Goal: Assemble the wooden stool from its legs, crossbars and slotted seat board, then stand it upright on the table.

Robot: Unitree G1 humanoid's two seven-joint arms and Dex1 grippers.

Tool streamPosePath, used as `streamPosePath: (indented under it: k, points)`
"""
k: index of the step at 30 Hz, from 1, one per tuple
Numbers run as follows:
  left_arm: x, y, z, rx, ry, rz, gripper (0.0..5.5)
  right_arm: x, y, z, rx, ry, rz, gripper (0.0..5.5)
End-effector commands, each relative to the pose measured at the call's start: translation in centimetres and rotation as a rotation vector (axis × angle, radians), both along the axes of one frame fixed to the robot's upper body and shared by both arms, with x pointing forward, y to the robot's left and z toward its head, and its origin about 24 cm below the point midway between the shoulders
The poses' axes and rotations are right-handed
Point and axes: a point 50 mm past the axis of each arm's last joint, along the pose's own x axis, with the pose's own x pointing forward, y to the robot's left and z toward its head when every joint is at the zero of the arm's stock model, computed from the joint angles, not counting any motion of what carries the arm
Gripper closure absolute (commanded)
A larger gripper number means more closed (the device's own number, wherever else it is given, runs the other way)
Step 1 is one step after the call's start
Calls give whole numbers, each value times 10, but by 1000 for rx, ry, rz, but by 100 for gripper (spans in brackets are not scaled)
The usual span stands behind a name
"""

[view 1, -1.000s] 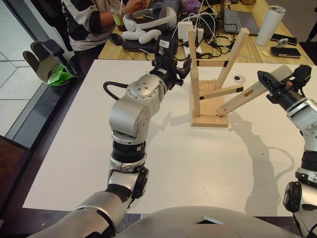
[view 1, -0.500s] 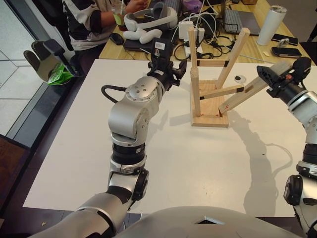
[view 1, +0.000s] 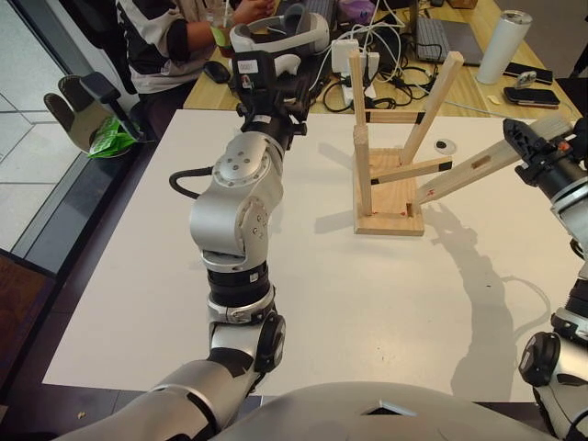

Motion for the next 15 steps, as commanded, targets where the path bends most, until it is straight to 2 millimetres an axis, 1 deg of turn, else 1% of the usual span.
streamPosePath:
  k: [1,3,5,11,15]
  points:
    - [-1,0,-1,0,-4,11,259,-12,-8,-23,30,90,-18,453]
    - [0,-1,0,0,-5,10,259,-16,-10,-32,56,114,-20,453]
    - [0,-2,-1,1,-5,7,259,-18,-10,-35,69,109,-20,453]
    - [-3,-2,-7,-12,8,22,259,-14,-9,-30,104,58,-20,453]
    - [-4,-4,-10,-24,17,29,259,-9,-6,-35,117,70,-19,453]
